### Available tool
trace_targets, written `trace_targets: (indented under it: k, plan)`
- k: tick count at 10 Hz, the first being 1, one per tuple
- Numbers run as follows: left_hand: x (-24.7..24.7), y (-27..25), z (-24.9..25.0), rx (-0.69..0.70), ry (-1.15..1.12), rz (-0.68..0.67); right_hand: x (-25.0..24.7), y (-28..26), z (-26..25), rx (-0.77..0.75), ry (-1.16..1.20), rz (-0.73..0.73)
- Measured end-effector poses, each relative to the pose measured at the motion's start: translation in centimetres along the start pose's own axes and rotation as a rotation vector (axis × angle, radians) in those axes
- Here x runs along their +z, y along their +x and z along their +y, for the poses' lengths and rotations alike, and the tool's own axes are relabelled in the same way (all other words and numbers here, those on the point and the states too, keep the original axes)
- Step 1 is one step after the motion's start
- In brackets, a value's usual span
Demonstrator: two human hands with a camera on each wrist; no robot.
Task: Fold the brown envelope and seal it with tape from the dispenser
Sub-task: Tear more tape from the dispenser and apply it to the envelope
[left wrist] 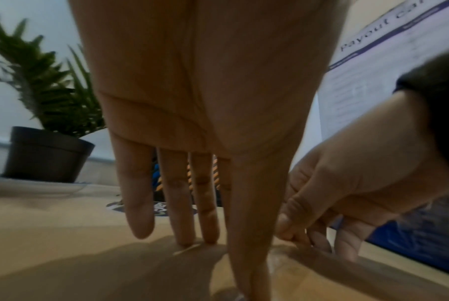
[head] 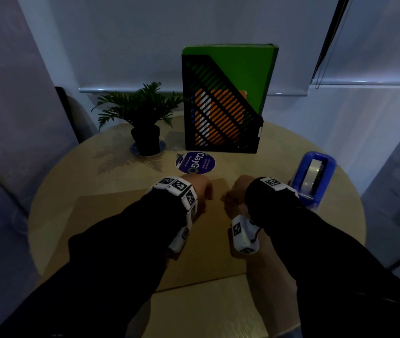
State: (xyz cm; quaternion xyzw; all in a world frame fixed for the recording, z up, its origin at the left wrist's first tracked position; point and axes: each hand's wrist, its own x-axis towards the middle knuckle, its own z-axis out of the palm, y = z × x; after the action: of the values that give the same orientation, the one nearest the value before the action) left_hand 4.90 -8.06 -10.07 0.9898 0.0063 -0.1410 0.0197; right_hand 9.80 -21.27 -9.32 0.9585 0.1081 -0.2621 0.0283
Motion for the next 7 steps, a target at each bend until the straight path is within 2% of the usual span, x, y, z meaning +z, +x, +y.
trace_targets:
  k: [1, 2, 3, 4, 5, 6, 7]
  plan:
    - [-1.0, -1.6, -0.1, 0.006, -0.046, -0.019, -0.1, 0.2, 0.0, -0.007, 0.087, 0.013]
    - [-1.0, -2.0, 0.1, 0.067, -0.053, -0.072, -0.4, -0.7, -0.4, -0.013, -0.013, -0.001]
    - [-0.6, -1.9, 0.0, 0.098, -0.03, -0.06, -1.0, -1.9, -0.6, -0.015, -0.09, -0.07]
    - [-0.6, -2.0, -0.1, 0.097, -0.026, -0.065, -1.0, -1.4, -0.7, -0.012, -0.049, -0.069]
    - [-0.5, -1.9, -0.2, 0.093, -0.03, -0.07, -0.4, 0.2, 0.2, -0.018, 0.153, -0.175]
    - [-0.5, -1.8, -0.1, 0.086, -0.024, -0.075, -0.6, 1.7, 0.7, -0.046, 0.34, -0.091]
    - [-0.5, -1.7, -0.1, 0.092, -0.011, -0.07, -0.4, 3.3, 0.7, 0.009, 0.219, -0.075]
